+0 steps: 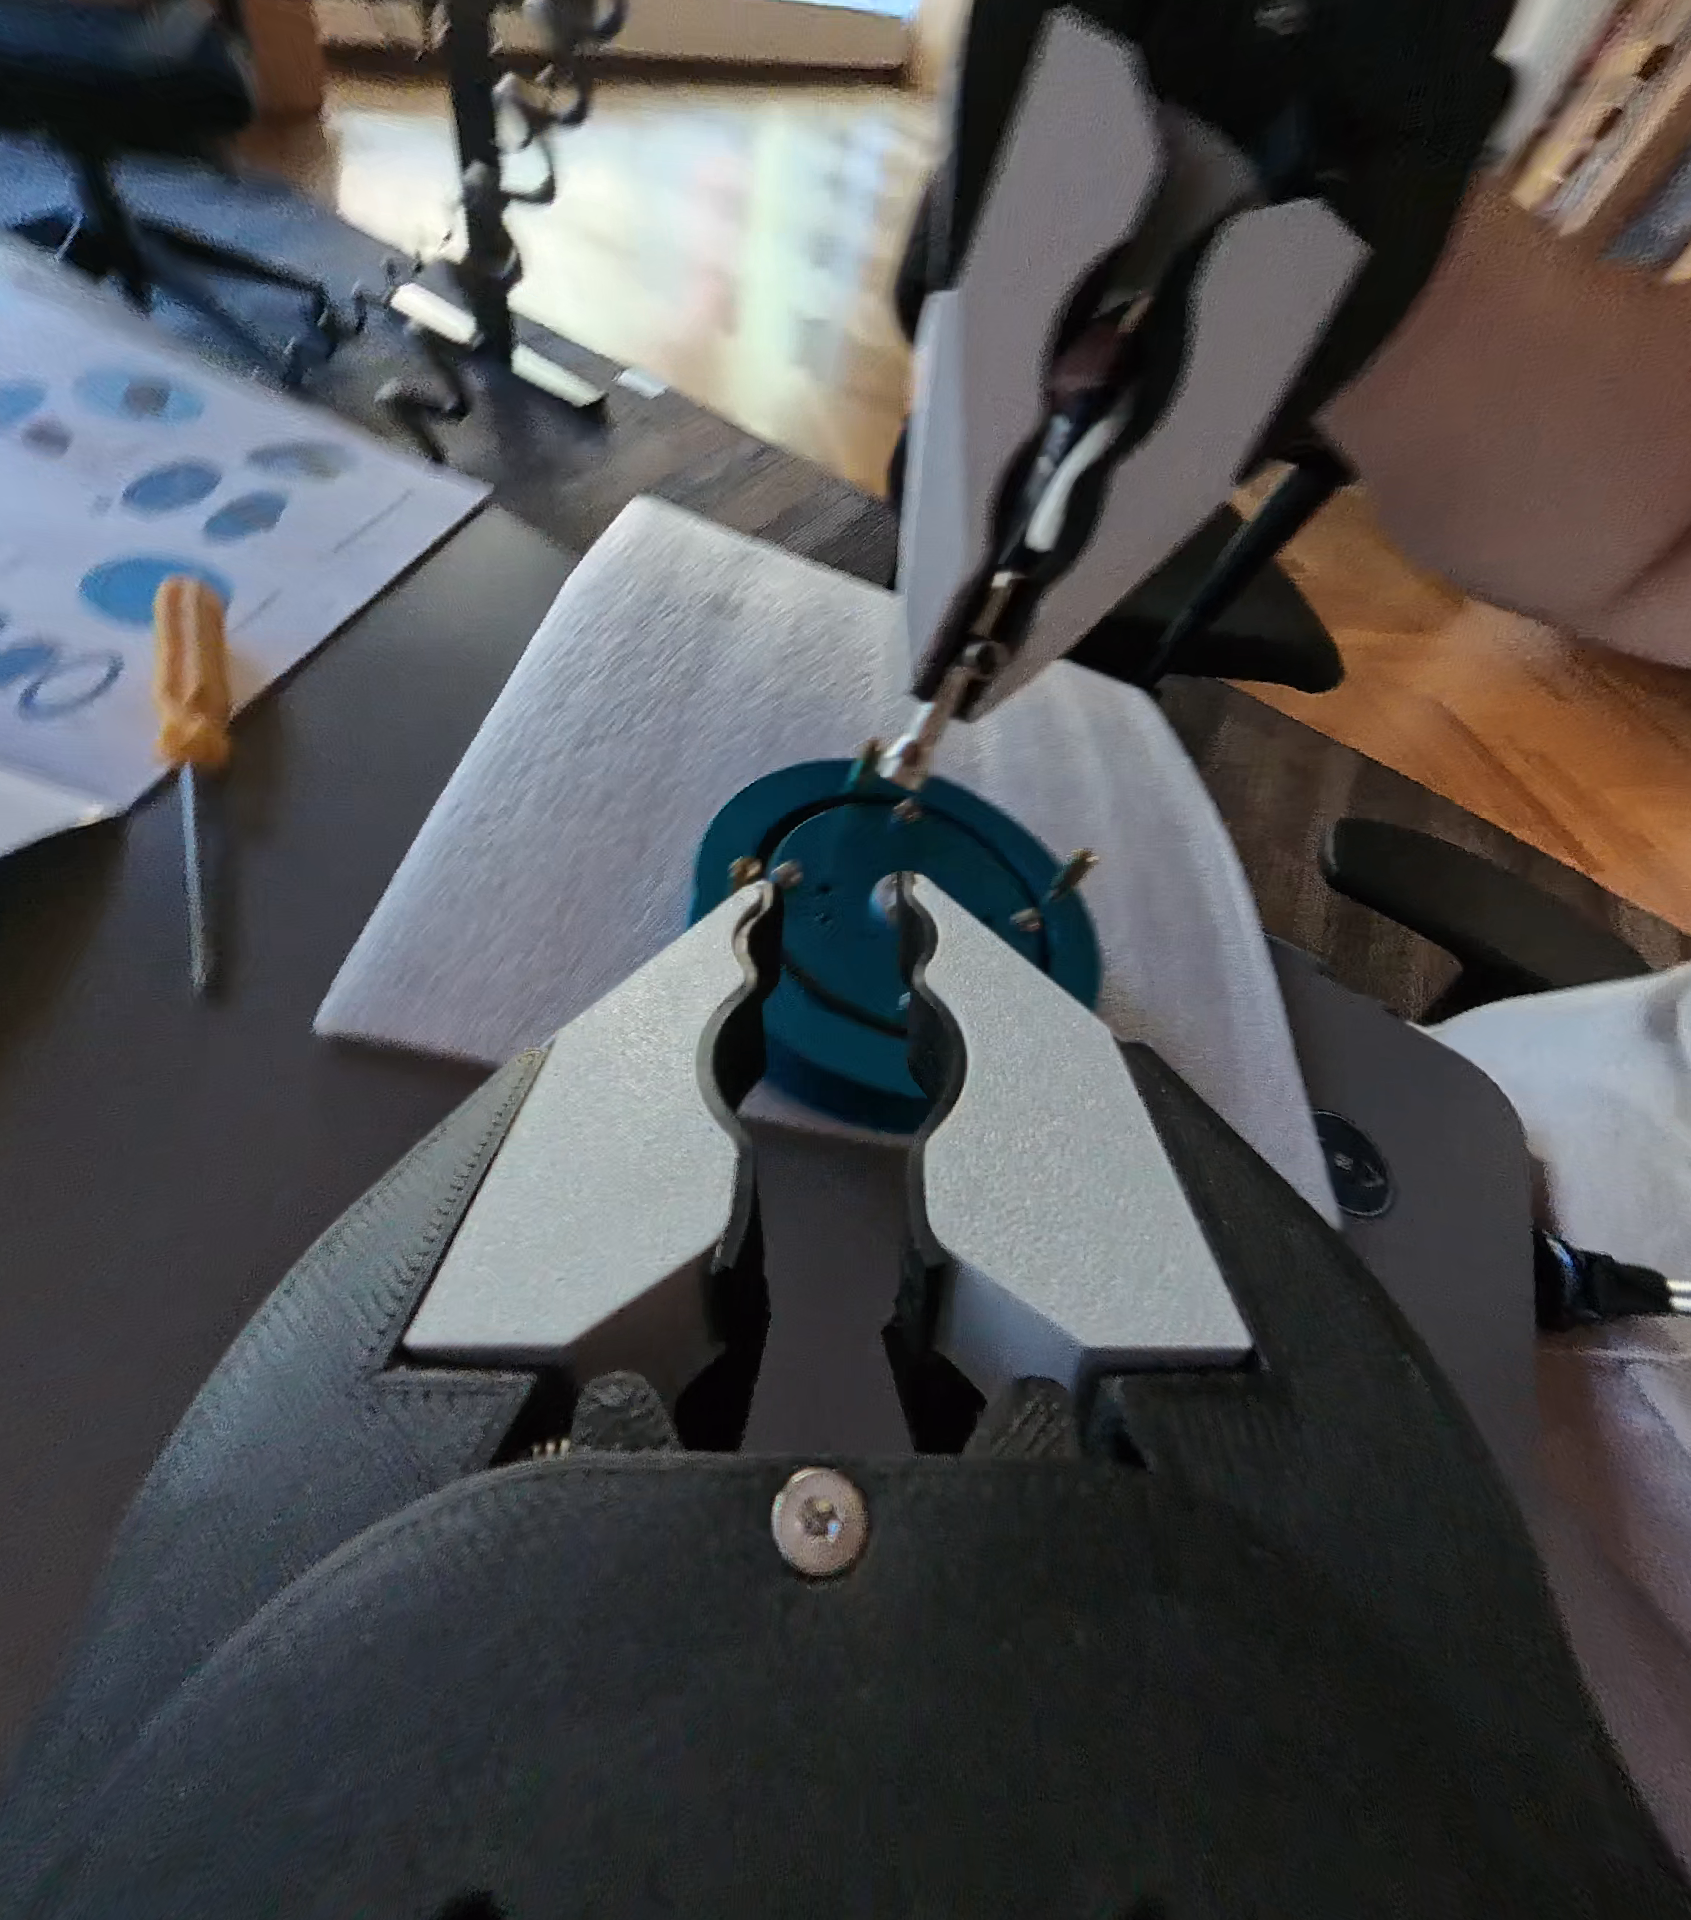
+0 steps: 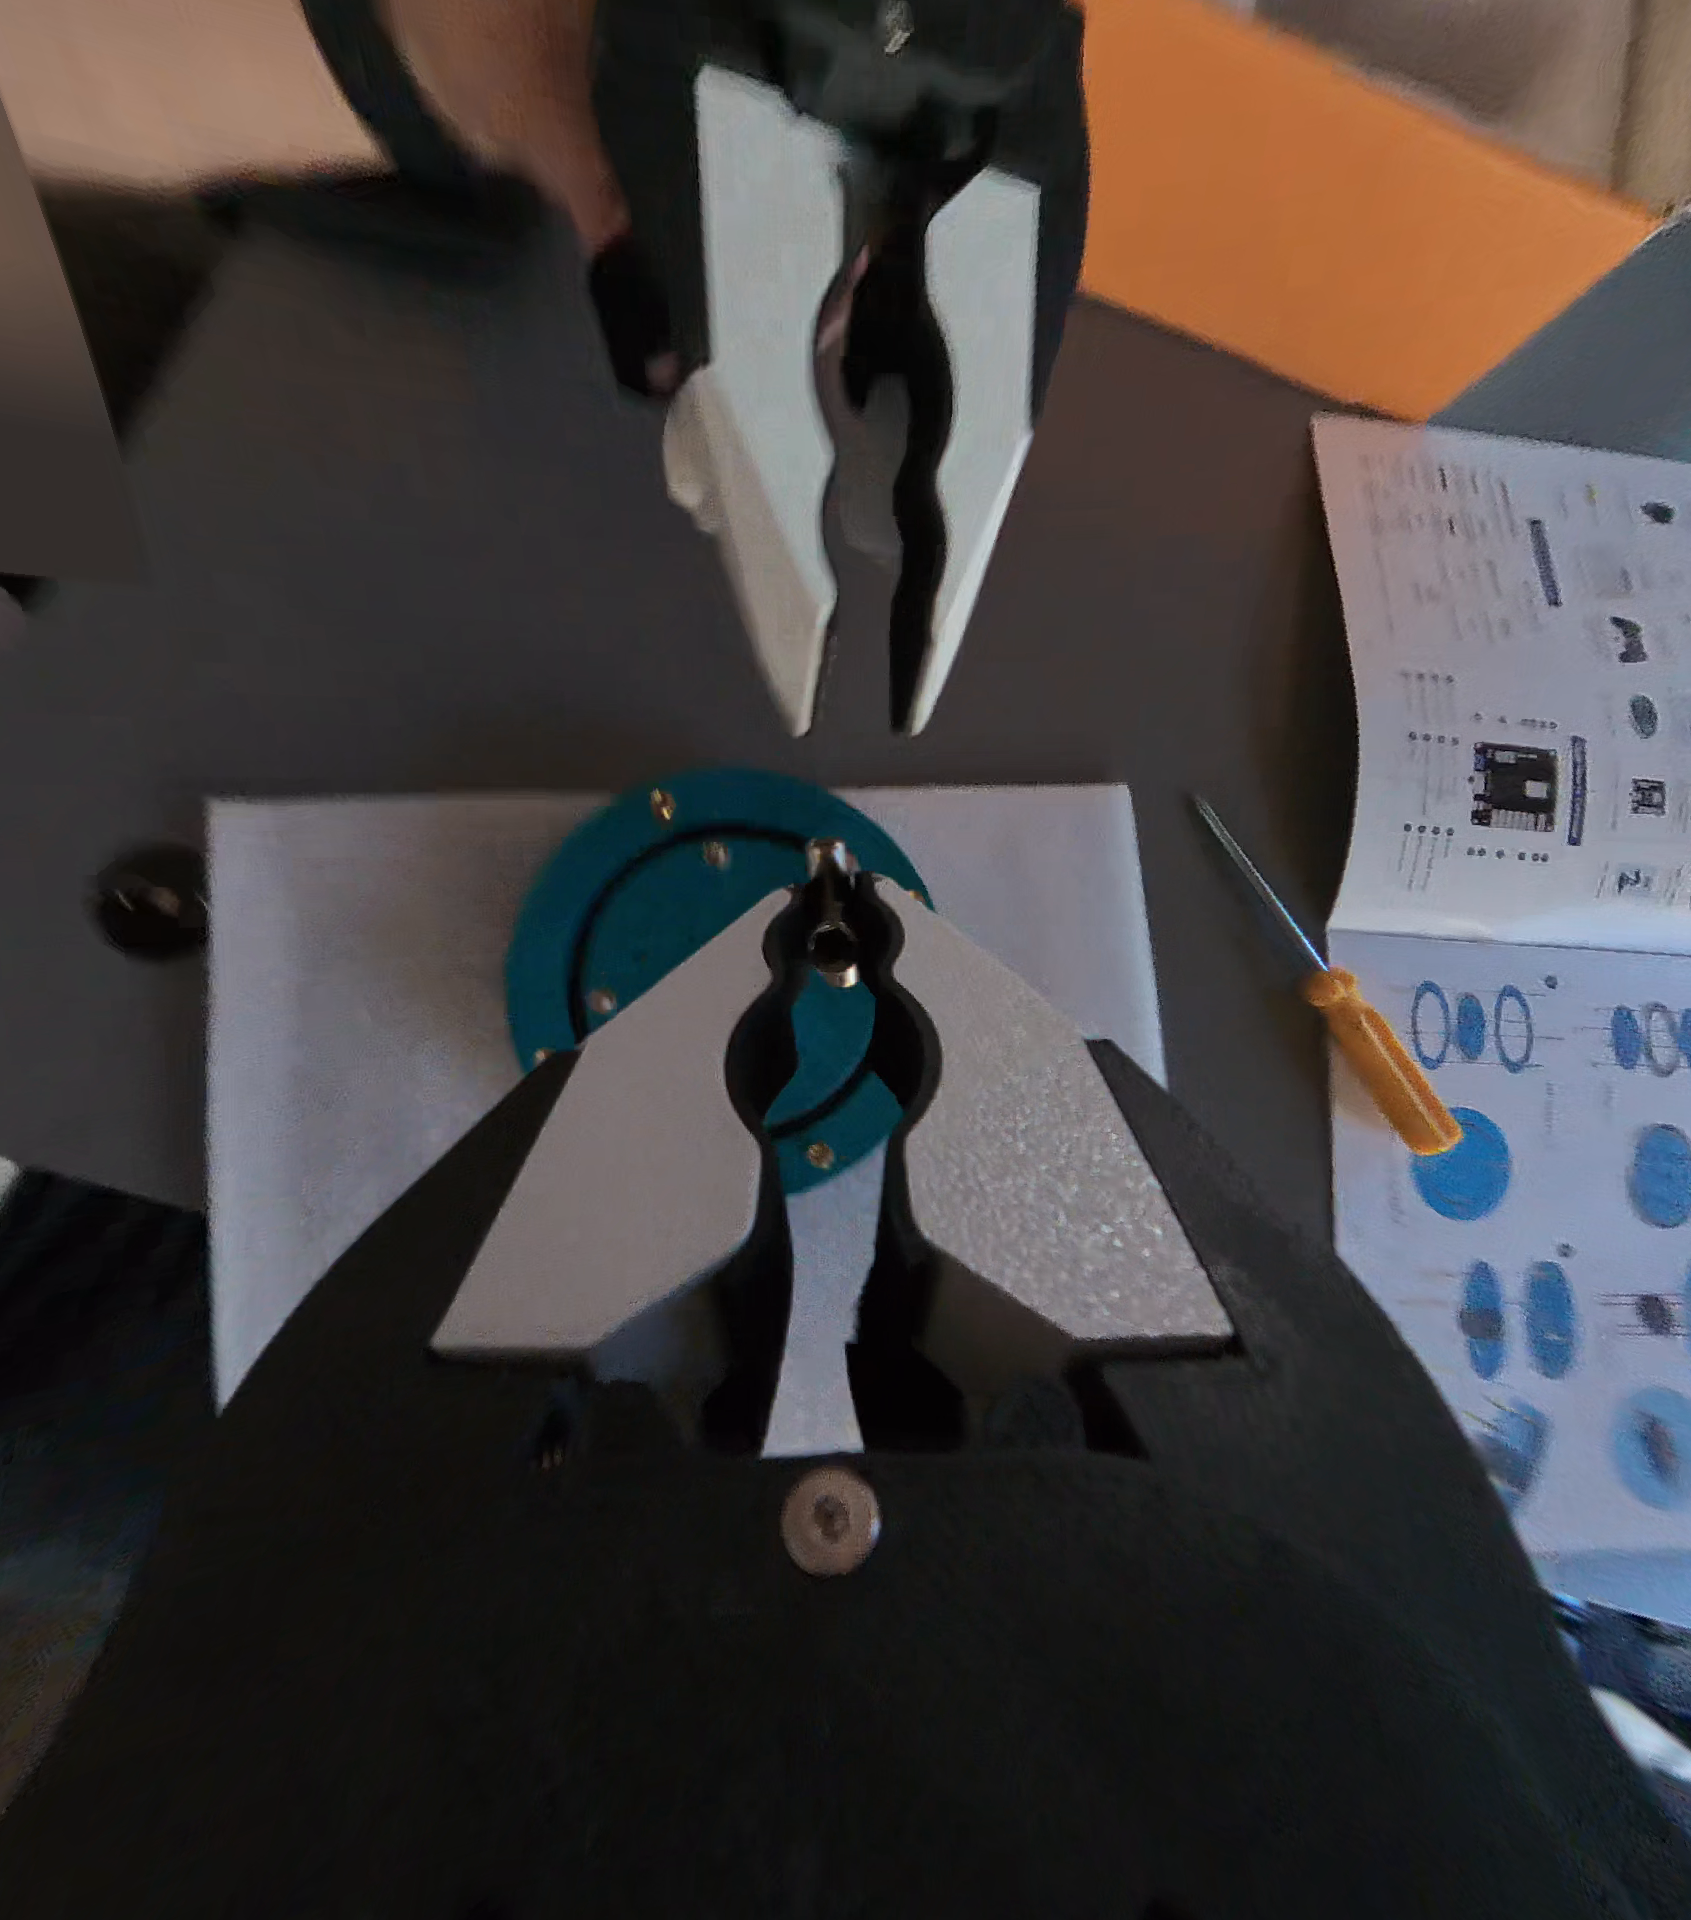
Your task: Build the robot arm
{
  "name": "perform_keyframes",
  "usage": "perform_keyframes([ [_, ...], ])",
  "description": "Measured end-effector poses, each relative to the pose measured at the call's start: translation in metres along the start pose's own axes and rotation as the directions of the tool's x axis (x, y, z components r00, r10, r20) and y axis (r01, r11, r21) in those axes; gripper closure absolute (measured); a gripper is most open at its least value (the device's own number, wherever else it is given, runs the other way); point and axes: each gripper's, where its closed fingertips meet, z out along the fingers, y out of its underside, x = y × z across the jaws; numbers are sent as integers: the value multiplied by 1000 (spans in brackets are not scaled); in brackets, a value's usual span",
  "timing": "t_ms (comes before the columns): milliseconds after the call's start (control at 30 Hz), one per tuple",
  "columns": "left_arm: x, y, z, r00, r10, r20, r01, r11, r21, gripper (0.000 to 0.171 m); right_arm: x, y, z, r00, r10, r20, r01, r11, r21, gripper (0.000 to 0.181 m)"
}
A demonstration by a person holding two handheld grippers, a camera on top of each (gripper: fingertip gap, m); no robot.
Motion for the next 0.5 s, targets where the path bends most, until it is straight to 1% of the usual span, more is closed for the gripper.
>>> perform_keyframes([
  [100,-25,22,5,986,-157,51,161,984,-80,151,6,13,14,994,-104,20,105,986,-133,175],
  [167,-31,35,10,961,-274,28,276,953,-124,149,11,19,21,985,-170,44,175,961,-213,175],
  [200,-34,39,13,941,-337,17,336,932,-137,152,12,21,23,978,-199,61,208,947,-245,175],
  [267,-35,40,18,902,-431,-24,424,896,-133,155,15,22,26,968,-233,98,251,928,-274,175],
  [300,-36,41,19,891,-452,-33,444,885,-138,156,16,21,27,965,-236,119,260,924,-280,175],
  [367,-41,44,23,889,-457,-17,450,880,-155,155,18,20,29,961,-229,156,266,920,-289,175],
  [400,-41,43,26,886,-463,-27,453,877,-157,155,19,19,30,958,-230,168,271,917,-291,175],
  [500,-36,36,33,837,-535,-114,516,842,-158,162,21,20,33,951,-233,202,289,903,-317,175],
])
